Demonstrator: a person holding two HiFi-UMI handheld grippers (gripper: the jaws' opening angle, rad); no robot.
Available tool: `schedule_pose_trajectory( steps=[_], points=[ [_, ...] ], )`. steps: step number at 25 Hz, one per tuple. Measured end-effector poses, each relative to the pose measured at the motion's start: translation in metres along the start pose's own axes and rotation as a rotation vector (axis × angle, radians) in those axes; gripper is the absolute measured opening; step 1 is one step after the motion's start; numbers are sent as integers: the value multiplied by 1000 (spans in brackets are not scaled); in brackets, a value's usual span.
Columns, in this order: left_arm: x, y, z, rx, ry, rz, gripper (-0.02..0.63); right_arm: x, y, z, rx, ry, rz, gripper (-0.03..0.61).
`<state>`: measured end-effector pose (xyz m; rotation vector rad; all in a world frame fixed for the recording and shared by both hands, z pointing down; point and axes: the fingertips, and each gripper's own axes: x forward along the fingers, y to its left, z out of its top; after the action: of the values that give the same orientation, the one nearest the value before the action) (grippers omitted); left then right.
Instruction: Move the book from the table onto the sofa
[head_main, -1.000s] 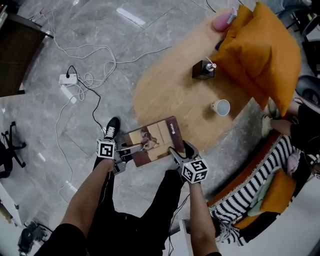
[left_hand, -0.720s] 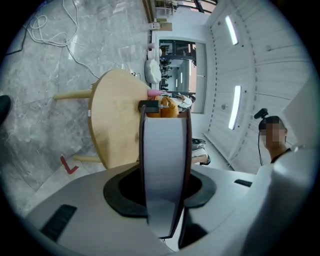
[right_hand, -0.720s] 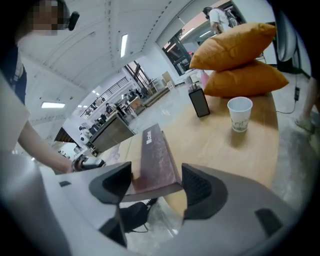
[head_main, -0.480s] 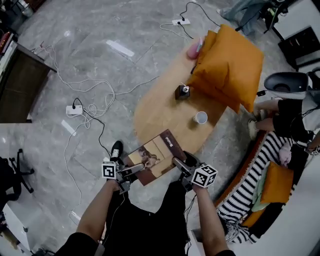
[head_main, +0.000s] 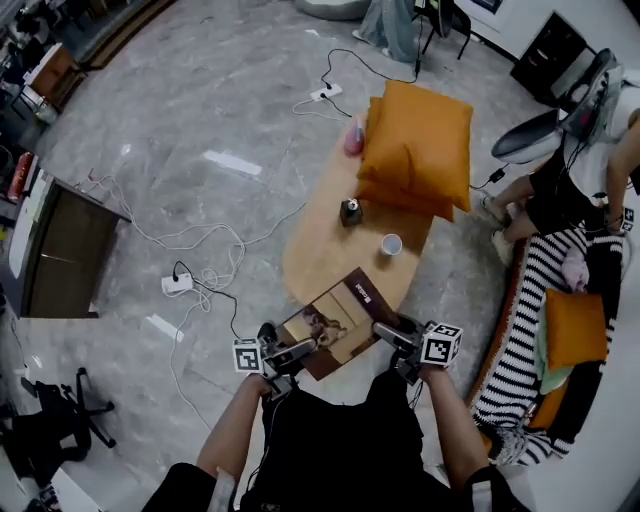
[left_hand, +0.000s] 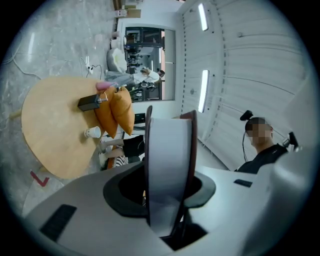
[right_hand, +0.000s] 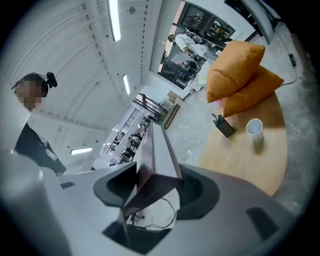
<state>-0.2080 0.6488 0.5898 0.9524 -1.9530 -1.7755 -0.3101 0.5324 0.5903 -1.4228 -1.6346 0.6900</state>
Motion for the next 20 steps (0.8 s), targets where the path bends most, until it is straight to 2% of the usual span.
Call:
schedule_pose_trajectory(
  steps=[2,5,10,14,20],
  points=[
    [6,-13,-1,15,20,-3,147,-11,11,6,21,-16,16,229],
    [6,-27,5,54,43,20,147,-15,27,11,119,-47,114,189],
    [8,-35,6,9,19,11,147,-16,45,28,206,-154,279,155],
    [24,-50,10,23,8,-13,147,-26,47,39,249,-207,276,153],
    [37,-57,20,32,26,-37,147,-35,54,56,240,-291,287,149]
  ],
)
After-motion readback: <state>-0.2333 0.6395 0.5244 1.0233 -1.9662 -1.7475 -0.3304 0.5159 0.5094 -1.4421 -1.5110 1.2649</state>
